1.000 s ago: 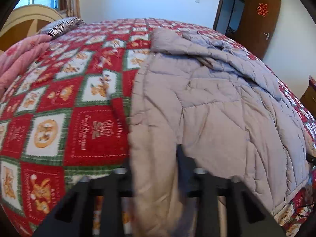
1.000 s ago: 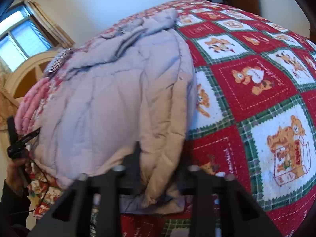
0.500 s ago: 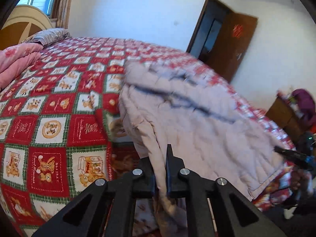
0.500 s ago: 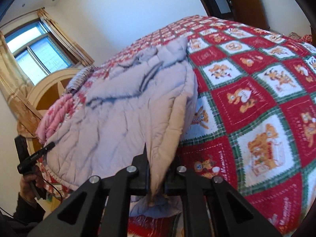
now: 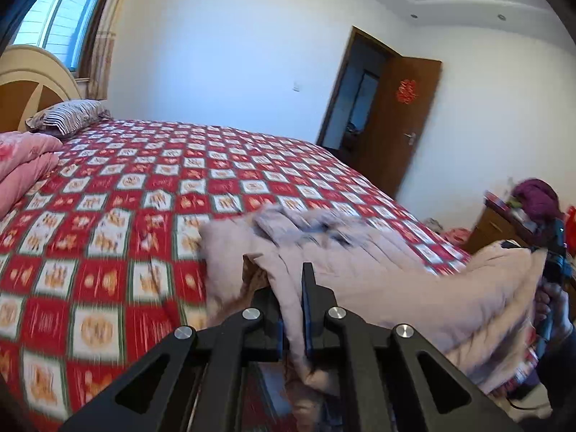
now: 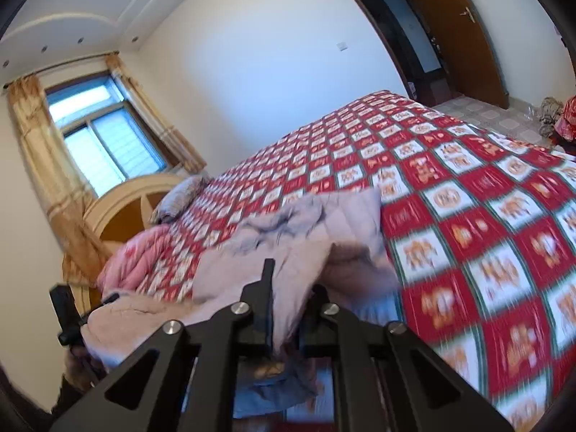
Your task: Fold large clothes
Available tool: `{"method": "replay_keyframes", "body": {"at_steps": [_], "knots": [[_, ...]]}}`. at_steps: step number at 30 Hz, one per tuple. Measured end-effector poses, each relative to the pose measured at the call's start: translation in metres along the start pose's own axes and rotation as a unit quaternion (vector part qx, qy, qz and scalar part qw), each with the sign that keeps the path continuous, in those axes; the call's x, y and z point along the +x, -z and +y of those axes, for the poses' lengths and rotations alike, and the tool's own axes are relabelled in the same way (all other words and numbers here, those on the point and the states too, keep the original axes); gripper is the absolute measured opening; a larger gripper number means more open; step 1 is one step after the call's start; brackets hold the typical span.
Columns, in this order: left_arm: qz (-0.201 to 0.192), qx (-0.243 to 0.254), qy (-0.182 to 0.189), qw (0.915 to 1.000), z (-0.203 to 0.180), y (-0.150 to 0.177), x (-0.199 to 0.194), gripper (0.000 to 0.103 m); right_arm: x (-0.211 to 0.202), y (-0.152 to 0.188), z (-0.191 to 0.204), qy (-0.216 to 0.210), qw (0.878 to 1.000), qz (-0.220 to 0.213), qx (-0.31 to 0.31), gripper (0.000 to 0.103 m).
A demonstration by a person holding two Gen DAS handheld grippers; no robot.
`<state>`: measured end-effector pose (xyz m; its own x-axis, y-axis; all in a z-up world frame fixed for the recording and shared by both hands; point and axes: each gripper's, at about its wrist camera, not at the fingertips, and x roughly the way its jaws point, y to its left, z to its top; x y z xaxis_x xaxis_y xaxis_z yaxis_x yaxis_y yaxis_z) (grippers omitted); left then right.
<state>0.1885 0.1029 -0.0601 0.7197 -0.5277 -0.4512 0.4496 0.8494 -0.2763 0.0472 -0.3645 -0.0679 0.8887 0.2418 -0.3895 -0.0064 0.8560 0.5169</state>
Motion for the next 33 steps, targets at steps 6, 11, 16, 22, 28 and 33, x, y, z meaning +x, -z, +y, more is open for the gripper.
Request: {"method": "replay_keyframes", "body": {"at_steps": [6,11,16,22,28,33], "knots": [[-0.005,-0.011,-0.035,0.9993,0.023,-0.042,0.068,0.013,0.072,-0.049,-0.01,0.03,0.999,-0.012,-0.007,0.011],[0.005,-0.044,-0.044,0.998,0.04,-0.068,0.12,0.022,0.126,-0.082,-0.025,0.057,0.998,-0.009,-0.006,0.011],[0.018,-0.075,-0.083,0.9936,0.066,-0.085,0.162,0.068,0.183,-0.104,-0.051,0.086,0.996,0.007,0.018,0.012],[0.013,-0.099,-0.141,0.9849,0.092,-0.092,0.185,0.102,0.253,-0.11,-0.079,0.115,0.992,0.048,0.029,0.016],[-0.011,-0.031,-0.198,0.9797,0.046,-0.086,0.19,0.102,0.289,-0.124,-0.097,0.115,0.989,0.055,0.074,0.045],[-0.024,0.066,-0.201,0.977,-0.011,-0.074,0.203,0.102,0.275,-0.129,-0.08,0.081,0.993,0.033,0.084,0.089]]}}
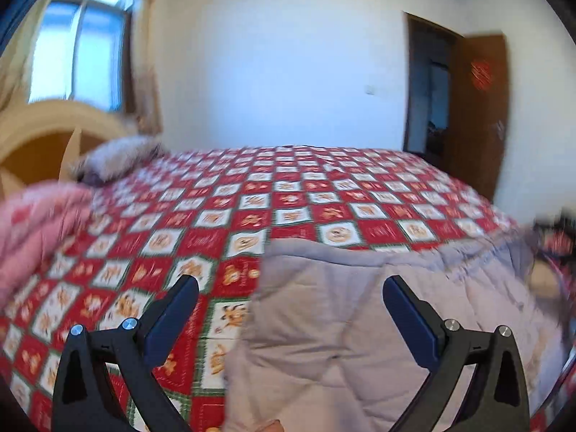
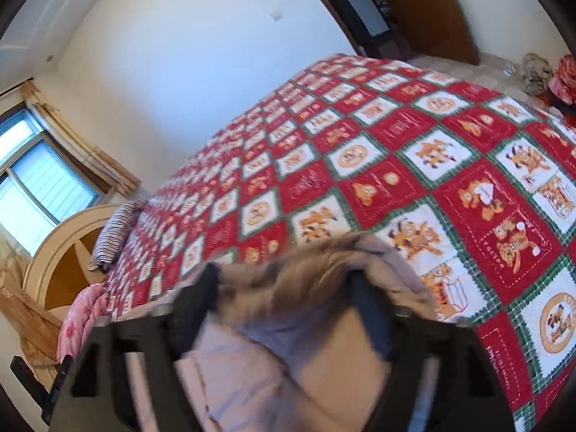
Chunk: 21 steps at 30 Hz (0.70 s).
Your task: Fold large clothes
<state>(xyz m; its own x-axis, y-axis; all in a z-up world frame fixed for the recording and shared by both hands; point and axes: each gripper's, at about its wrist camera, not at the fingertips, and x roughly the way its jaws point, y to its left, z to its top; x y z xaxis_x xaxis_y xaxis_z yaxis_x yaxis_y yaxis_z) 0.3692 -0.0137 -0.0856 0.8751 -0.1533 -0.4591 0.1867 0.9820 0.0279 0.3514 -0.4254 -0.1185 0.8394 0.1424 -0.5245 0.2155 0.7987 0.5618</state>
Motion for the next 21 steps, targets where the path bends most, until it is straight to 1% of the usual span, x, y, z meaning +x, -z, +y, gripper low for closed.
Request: {"method": "replay_keyframes", "body": {"at_steps": [1,2,4,6,8,9,10,11,12,14,16,17,18,20,21], "knots": [[0.001,0.02,-0.008,0.9998,-0.012,0.003,0.003,0.102,-0.008,0.001,0.005,0.001,1.0,-0.012,-0.004,0.094],[0.002,0.038,-0.017,0.9991,-0.023,0.007,0.008,0.102,-0.012,0.002,0.009,0.007,1.0,-0.019,-0.011,0.094],[0.012,0.053,-0.028,0.9981,-0.033,0.012,0.018,0.102,-0.026,0.005,0.021,0.022,0.999,-0.035,-0.026,0.094],[0.011,0.072,-0.065,0.9952,-0.043,0.018,0.031,0.102,-0.038,0.012,0.038,0.042,0.997,-0.057,-0.044,0.094],[0.027,0.07,-0.09,0.9931,-0.042,0.022,0.049,0.102,-0.039,0.029,0.062,0.052,0.993,-0.06,-0.091,0.095],[0.034,0.064,-0.101,0.9922,-0.04,0.024,0.055,0.102,-0.035,0.041,0.077,0.056,0.989,-0.054,-0.125,0.095],[0.046,0.051,-0.115,0.9911,-0.036,0.025,0.065,0.102,-0.025,0.059,0.095,0.06,0.983,-0.036,-0.171,0.095],[0.065,0.032,-0.122,0.9899,-0.028,0.026,0.077,0.102,-0.014,0.072,0.104,0.063,0.977,-0.021,-0.203,0.095],[0.081,0.017,-0.129,0.9882,-0.022,0.028,0.087,0.102,-0.001,0.088,0.116,0.067,0.968,-0.007,-0.243,0.095],[0.102,-0.014,-0.133,0.9857,-0.01,0.031,0.101,0.102,0.024,0.109,0.126,0.089,0.952,0.003,-0.292,0.095],[0.116,-0.046,-0.131,0.9835,0.003,0.035,0.113,0.102,0.051,0.119,0.128,0.113,0.938,0.011,-0.327,0.093],[0.125,-0.061,-0.127,0.9821,0.009,0.038,0.12,0.102,0.059,0.119,0.126,0.123,0.935,0.01,-0.332,0.093],[0.132,-0.071,-0.12,0.9813,0.013,0.041,0.124,0.102,0.068,0.116,0.122,0.13,0.935,0.013,-0.329,0.093],[0.147,-0.102,-0.096,0.9791,0.024,0.05,0.135,0.102,0.076,0.105,0.11,0.132,0.944,0.017,-0.301,0.093],[0.15,-0.115,-0.085,0.9782,0.027,0.055,0.137,0.102,0.082,0.098,0.1,0.134,0.951,0.023,-0.277,0.093]]}}
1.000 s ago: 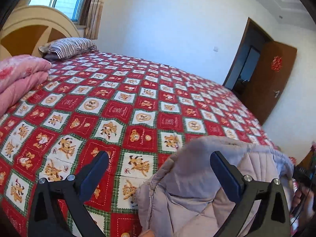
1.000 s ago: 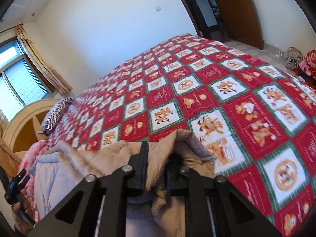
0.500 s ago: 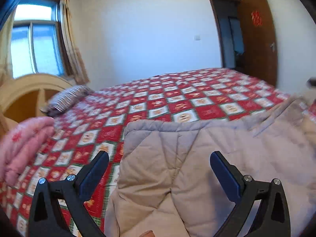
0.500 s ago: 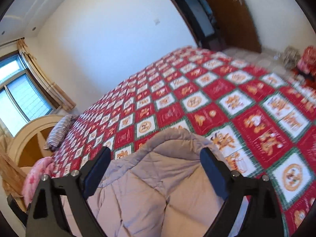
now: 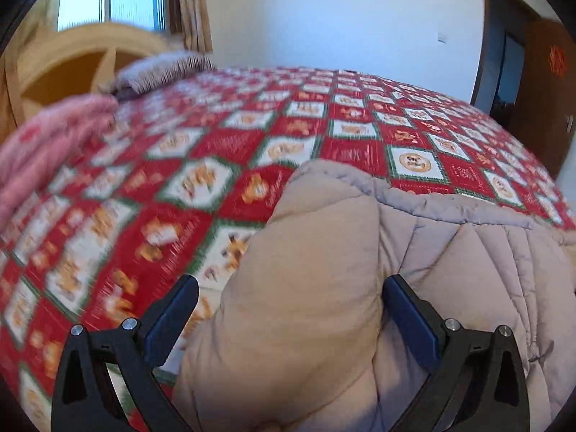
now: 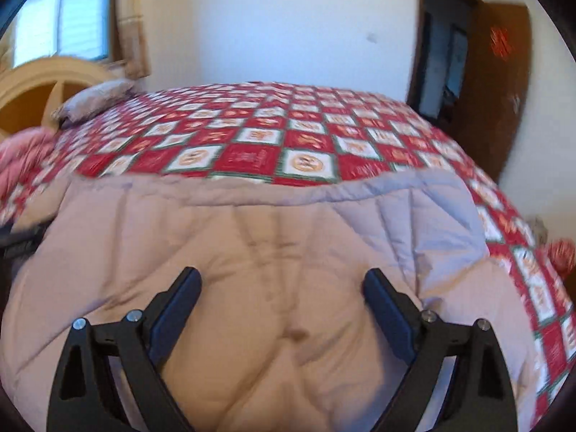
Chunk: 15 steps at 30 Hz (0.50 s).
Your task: Fold large clothes
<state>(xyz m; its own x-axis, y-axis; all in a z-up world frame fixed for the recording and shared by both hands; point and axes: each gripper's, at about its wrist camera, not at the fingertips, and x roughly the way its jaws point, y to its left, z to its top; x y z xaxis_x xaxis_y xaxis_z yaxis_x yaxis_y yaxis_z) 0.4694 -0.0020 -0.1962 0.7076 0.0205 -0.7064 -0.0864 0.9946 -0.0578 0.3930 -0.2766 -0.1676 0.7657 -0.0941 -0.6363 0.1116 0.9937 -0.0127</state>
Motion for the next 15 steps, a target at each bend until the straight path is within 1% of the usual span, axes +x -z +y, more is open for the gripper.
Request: {"method": "replay_keyframes", "body": {"at_steps": [2,4,8,15], "knots": [[0.007,-0.02,0.021,0.9995,0.007,0.003,0.007,0.102,0.011,0.001,-0.018,-0.016,0.999,0.02,0.044,0.094],[0.01,-0.027,0.027,0.9992,0.007,0.006,0.009,0.102,0.017,0.005,-0.027,-0.028,0.997,0.026,0.065,0.094],[0.012,-0.019,0.018,0.9996,0.0,0.008,0.011,0.102,0.019,0.01,-0.019,-0.019,0.998,0.025,0.053,0.097],[0.028,-0.02,0.022,0.9992,0.0,0.009,0.017,0.102,0.038,0.009,-0.013,-0.008,0.998,0.055,0.042,0.102]]}}
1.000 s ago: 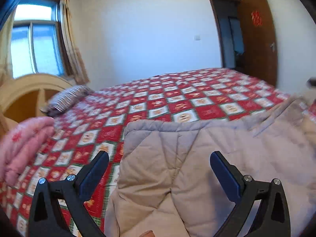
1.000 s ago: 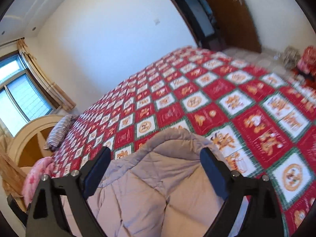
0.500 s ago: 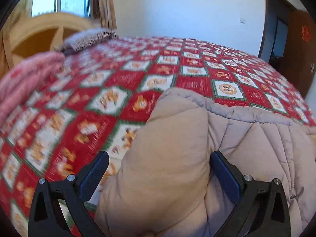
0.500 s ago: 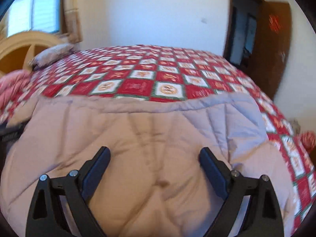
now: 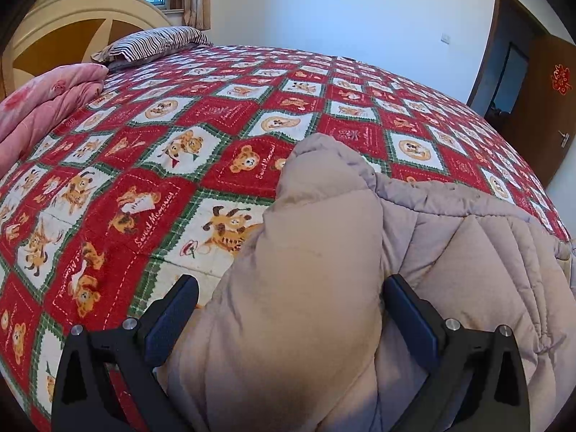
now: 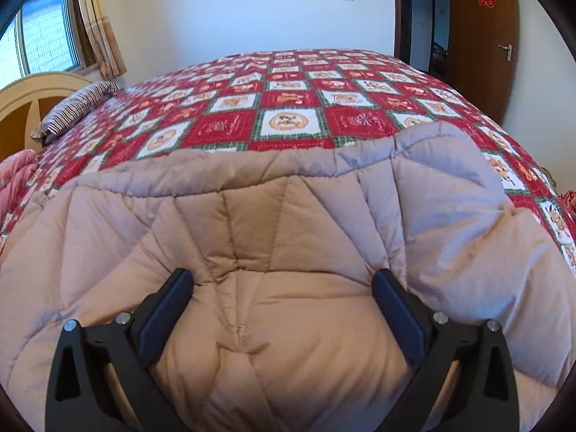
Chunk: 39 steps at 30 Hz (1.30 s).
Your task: Fold large clothes
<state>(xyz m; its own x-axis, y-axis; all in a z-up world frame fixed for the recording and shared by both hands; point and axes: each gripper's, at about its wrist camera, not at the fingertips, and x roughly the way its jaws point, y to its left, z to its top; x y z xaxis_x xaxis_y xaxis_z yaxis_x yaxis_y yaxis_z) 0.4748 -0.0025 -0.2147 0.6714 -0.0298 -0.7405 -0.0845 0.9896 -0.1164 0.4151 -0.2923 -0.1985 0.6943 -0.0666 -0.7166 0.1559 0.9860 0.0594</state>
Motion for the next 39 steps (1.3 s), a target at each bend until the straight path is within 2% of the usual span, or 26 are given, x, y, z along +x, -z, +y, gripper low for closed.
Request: {"method": "replay_keyframes", "body": {"at_steps": [27,30,32,33,35,37,38,39], "knots": [[0.012,0.015,-0.021,0.9996,-0.006,-0.001,0.003,0.102,0.018,-0.001,0.01,0.039,0.999,0.025,-0.028,0.103],[0.03,0.024,-0.036,0.9986,-0.01,-0.01,-0.007,0.102,0.018,-0.003,0.013,0.048,0.997,0.037,-0.037,0.103],[0.008,0.031,-0.034,0.9989,-0.015,-0.017,-0.034,0.102,0.012,-0.007,0.014,0.052,0.997,0.044,-0.039,0.103],[-0.016,0.029,-0.016,0.9993,-0.018,-0.02,-0.05,0.102,0.004,-0.01,0.015,0.058,0.997,0.043,-0.035,0.102],[-0.045,0.032,0.01,0.9984,-0.028,-0.022,-0.069,0.102,-0.02,-0.017,0.023,0.054,0.998,0.003,-0.025,0.1],[-0.044,0.057,0.021,0.9972,-0.049,-0.023,-0.07,0.102,-0.038,-0.027,0.042,0.045,0.998,-0.034,-0.024,0.1],[-0.041,0.072,0.014,0.9965,-0.058,-0.022,-0.065,0.102,-0.038,-0.03,0.051,0.037,0.998,-0.04,-0.03,0.1],[-0.04,0.09,-0.016,0.9951,-0.068,-0.019,-0.055,0.102,-0.035,-0.034,0.064,0.03,0.998,-0.042,-0.044,0.1]]}}
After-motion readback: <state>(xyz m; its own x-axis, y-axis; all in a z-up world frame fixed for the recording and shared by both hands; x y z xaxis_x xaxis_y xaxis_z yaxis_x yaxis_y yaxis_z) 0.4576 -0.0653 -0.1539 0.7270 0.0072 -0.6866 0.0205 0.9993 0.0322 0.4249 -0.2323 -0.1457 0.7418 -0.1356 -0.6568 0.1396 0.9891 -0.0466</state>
